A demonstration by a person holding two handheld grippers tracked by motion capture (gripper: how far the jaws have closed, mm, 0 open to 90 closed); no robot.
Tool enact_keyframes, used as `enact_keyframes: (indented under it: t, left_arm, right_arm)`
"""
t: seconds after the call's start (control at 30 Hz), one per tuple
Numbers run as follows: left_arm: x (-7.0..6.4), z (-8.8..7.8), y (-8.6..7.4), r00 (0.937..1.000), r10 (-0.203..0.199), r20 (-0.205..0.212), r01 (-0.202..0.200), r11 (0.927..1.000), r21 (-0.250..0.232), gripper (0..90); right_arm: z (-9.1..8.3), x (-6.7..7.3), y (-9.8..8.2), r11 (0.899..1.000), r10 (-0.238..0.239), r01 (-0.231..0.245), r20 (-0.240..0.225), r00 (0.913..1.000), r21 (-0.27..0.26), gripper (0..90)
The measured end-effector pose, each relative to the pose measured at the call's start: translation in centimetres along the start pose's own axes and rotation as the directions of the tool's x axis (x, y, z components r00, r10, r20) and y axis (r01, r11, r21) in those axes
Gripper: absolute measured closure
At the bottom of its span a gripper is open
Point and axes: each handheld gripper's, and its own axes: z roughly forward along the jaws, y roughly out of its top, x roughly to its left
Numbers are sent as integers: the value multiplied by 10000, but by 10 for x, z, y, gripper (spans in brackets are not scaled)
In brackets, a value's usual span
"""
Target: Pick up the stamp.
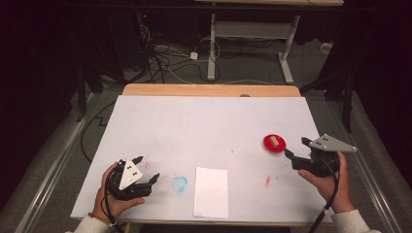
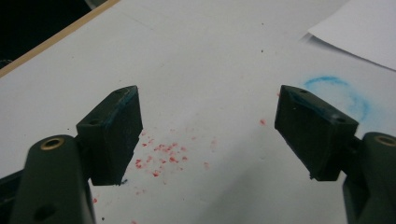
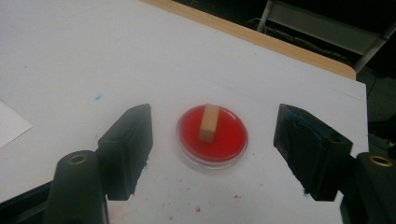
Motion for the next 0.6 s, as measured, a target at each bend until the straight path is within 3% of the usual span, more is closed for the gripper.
enact_keyframes:
  t: [0.07,0.3,0.6]
  left_arm:
    - [0,1,0,10000,-3,-4,3,10000,22,223]
    - [-1,1,-2,9999,79,118,-80,9999,92,224]
    - [-2,2,-3,9997,197,148,-201,9994,276,222]
  right_arm:
    - [6,-2,6,10000,-11,10,63,10000,40,294]
    - [29,-6,22,9938,422,-410,-90,9991,1032,309]
    - [61,-2,28,9715,265,-317,252,9993,2348,409]
